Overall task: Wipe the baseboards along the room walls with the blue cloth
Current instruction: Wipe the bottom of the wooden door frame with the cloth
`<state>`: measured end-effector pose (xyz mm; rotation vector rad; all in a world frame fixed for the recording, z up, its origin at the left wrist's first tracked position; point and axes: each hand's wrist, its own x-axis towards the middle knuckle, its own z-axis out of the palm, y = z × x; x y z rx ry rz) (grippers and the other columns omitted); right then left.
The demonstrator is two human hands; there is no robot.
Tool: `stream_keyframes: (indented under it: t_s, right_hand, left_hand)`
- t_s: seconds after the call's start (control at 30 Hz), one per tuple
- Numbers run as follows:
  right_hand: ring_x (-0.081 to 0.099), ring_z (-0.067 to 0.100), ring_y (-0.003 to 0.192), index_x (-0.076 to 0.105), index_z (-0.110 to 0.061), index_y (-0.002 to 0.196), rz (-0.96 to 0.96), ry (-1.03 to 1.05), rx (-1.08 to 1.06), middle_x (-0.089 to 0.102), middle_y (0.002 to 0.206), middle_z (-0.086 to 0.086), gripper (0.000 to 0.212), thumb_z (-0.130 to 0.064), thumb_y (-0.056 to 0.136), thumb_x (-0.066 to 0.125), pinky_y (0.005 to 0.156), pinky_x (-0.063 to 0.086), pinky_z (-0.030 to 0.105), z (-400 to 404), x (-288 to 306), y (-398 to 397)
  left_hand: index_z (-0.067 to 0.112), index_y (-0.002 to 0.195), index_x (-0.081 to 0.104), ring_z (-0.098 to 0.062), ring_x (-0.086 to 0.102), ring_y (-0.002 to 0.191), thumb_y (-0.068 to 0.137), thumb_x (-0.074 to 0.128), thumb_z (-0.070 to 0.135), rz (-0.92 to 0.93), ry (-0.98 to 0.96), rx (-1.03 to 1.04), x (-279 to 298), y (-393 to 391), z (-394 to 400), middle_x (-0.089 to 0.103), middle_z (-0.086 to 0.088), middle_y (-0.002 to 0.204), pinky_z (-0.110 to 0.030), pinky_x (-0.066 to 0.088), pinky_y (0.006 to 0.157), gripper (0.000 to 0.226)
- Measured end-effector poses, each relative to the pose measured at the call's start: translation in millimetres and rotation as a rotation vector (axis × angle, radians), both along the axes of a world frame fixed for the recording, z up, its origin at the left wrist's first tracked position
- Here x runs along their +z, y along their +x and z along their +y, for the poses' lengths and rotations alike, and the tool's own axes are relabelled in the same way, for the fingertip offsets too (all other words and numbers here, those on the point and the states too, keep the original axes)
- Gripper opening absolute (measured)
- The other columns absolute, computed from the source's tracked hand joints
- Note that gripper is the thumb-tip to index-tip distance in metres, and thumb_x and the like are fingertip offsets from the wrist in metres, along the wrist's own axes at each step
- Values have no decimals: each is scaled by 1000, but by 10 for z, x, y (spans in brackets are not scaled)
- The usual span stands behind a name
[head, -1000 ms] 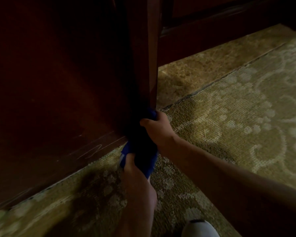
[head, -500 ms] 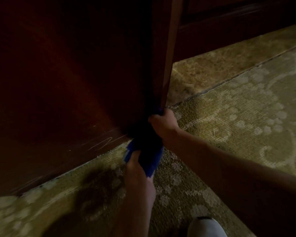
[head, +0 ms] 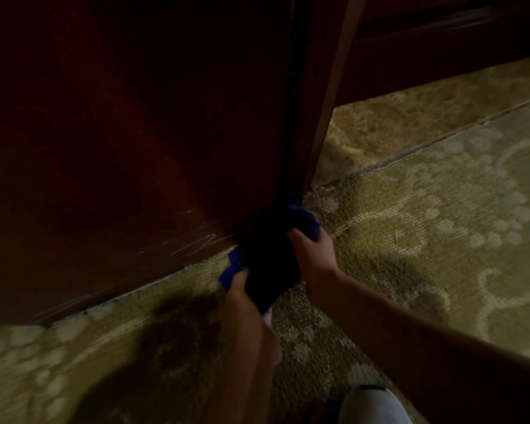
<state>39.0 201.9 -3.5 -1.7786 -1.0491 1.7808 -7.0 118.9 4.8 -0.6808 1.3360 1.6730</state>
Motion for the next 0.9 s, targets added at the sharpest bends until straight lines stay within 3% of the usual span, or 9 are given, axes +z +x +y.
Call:
stream_keyframes:
  t_s: [0.07, 0.17, 0.23, 0.3, 0.4, 0.5, 0.57, 0.7, 0.9]
  right_hand:
    - [69, 25, 87, 62, -16, 113, -27, -81, -14, 69, 95, 7, 26, -28, 91, 63, 88, 58, 49, -64, 0, 37]
    - [66, 24, 84, 56, -12, 116, 119, -252, 4, 66, 103, 11, 28, -27, 94, 62, 70, 61, 41, -68, 152, -90]
    - [66, 23, 85, 52, -9, 126, 233, -288, -2, 65, 109, 13, 39, -25, 93, 63, 58, 57, 33, -60, 311, -267]
    - [65, 23, 86, 53, -10, 118, 270, -183, -56, 65, 102, 10, 29, -23, 94, 60, 66, 56, 36, -84, 486, -381]
    - [62, 23, 85, 57, -13, 97, 361, 116, -102, 62, 91, 9, 7, -18, 93, 55, 68, 51, 40, -181, 746, -396]
    - [50, 17, 76, 53, -13, 90, 428, 331, -61, 51, 86, 6, 6, -14, 95, 50, 64, 42, 34, -206, 864, -341]
    - [52, 20, 80, 53, -12, 91, 400, 289, -33, 53, 89, 8, 7, -13, 96, 49, 68, 46, 36, -177, 728, -328]
    - [63, 20, 91, 58, -20, 104, 275, -39, -48, 63, 101, 5, 12, -13, 100, 48, 83, 53, 37, -66, 275, -266]
    - [66, 29, 107, 53, -14, 131, 257, -111, -86, 66, 118, 13, 33, -12, 97, 50, 93, 55, 45, -43, 169, -318]
  left_hand:
    - [9, 122, 66, -18, 70, 78, 97, 57, 28, 40, 23, 23, 37, -35, -82, 73, -2, 91, -28, 52, 66, 32]
    - [12, 128, 62, -29, 69, 102, 95, 58, 30, -25, 123, 139, 184, -193, -128, 72, -11, 112, -38, 53, 92, 38]
    - [15, 123, 61, -25, 66, 94, 96, 57, 30, -88, 201, 240, 359, -346, -131, 70, -9, 110, -30, 51, 83, 31]
    - [17, 107, 64, -19, 60, 78, 96, 58, 32, -91, 240, 242, 507, -412, -129, 68, -5, 95, -24, 44, 70, 20]
    - [19, 113, 69, -22, 70, 96, 96, 57, 34, 40, 280, 199, 764, -392, -119, 76, -6, 105, -29, 53, 85, 26]
    - [24, 116, 70, -18, 73, 103, 99, 52, 36, 167, 330, 122, 852, -351, -111, 77, 0, 110, -30, 55, 89, 27]
    - [26, 115, 69, -16, 74, 100, 101, 51, 34, 165, 282, 50, 754, -376, -88, 78, 1, 107, -29, 56, 84, 24]
    - [12, 130, 61, -23, 69, 98, 101, 54, 26, -12, 107, -65, 409, -422, -44, 72, -10, 110, -34, 54, 84, 33]
    - [9, 134, 59, -25, 69, 102, 102, 51, 18, 9, 83, -10, 273, -419, -35, 71, -11, 116, -35, 55, 86, 34]
